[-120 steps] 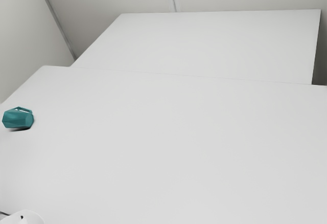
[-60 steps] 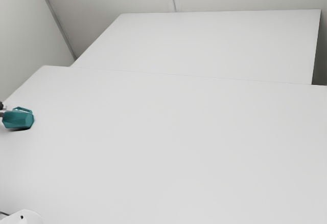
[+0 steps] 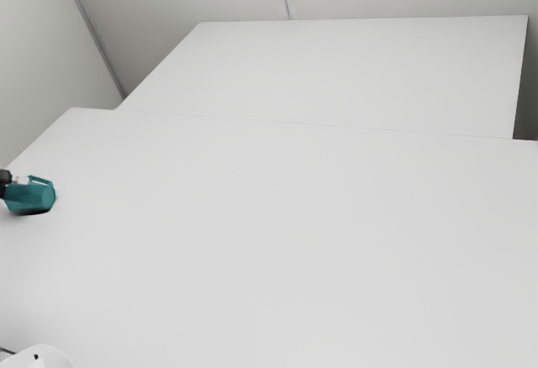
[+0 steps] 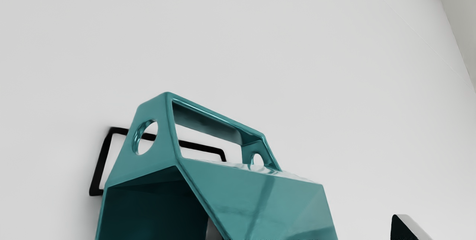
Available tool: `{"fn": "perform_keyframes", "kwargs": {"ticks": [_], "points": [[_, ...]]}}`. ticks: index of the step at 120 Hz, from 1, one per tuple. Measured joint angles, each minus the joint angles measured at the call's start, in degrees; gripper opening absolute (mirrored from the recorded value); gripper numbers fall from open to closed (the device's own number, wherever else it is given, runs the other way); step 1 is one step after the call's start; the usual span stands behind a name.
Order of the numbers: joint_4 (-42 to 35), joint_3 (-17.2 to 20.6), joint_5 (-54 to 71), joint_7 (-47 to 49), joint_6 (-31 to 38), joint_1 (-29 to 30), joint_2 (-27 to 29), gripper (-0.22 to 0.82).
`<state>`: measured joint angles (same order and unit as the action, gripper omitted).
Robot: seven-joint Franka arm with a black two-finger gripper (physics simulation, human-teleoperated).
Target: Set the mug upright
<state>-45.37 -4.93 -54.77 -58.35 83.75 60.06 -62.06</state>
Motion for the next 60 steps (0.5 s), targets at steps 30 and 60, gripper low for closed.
{"fn": "perform_keyframes", "kwargs": {"ticks": [30,60], "points": [[-0.4,0.0,-2.7,1.2,-3.3,0.1,0.2,-0.03],[-1.9,0.1,-6.6,2.4,-6.4,0.1,0.7,-0.14]]}}
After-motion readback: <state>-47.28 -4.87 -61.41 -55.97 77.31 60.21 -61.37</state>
